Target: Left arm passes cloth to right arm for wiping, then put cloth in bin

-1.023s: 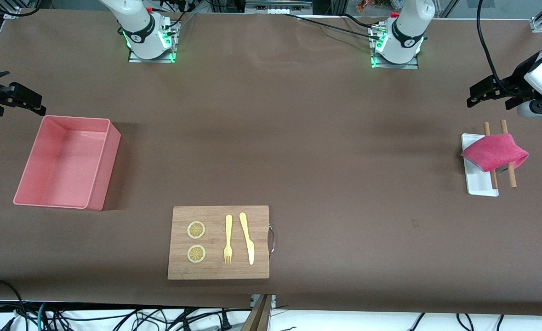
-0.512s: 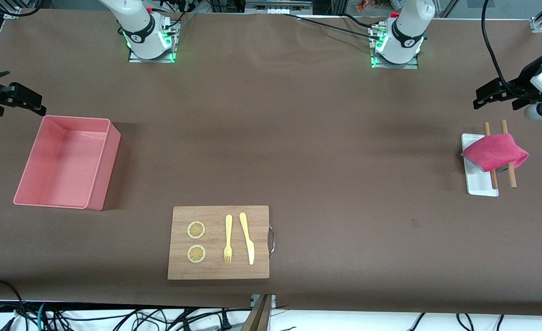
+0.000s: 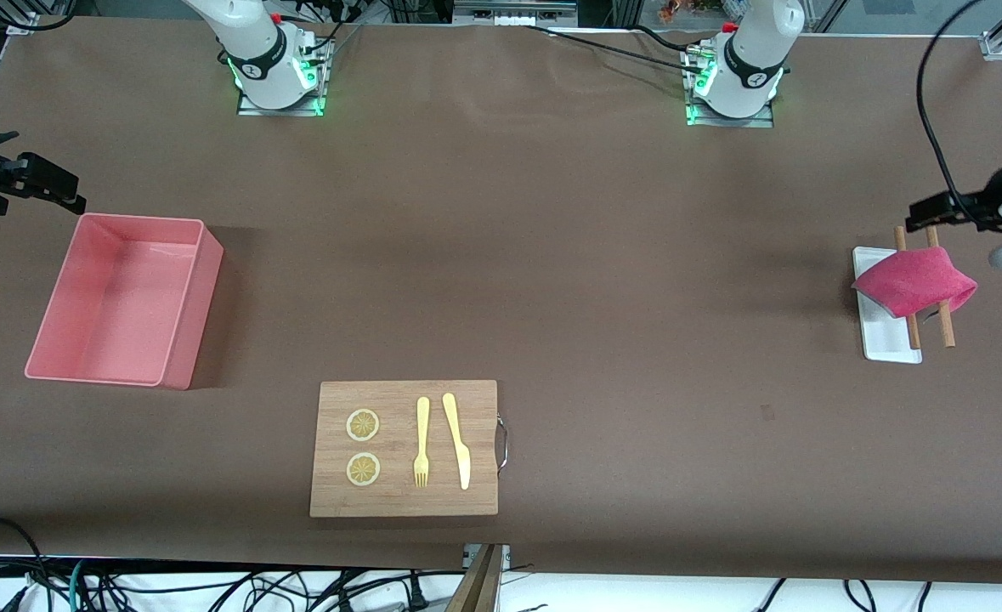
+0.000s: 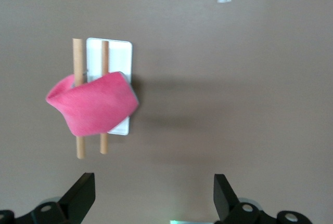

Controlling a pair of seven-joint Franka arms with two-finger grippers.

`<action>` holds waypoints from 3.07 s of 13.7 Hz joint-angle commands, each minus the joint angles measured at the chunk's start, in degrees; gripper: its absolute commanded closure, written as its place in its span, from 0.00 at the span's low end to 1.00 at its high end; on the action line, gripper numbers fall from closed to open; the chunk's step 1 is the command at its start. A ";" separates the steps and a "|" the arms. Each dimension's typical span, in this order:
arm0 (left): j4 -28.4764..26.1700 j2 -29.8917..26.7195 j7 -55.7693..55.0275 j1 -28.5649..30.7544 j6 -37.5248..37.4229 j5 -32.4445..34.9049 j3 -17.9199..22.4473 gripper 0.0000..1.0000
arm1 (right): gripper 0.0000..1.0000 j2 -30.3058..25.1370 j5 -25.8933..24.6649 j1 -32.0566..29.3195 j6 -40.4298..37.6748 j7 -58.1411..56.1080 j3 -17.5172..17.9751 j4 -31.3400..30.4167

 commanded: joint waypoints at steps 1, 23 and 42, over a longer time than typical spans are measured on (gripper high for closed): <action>2.87 5.38 8.75 4.07 0.63 1.74 -0.20 0.00 | 0.00 0.44 -0.10 -0.04 -0.26 -0.87 0.12 1.31; 11.57 28.52 38.59 17.01 2.58 -0.36 -0.46 0.00 | 0.00 0.53 0.07 0.57 -0.17 -0.61 0.39 1.31; 13.86 28.61 38.94 17.27 -4.36 -1.23 -0.46 1.00 | 0.00 0.53 0.07 1.36 0.00 -0.17 0.47 1.31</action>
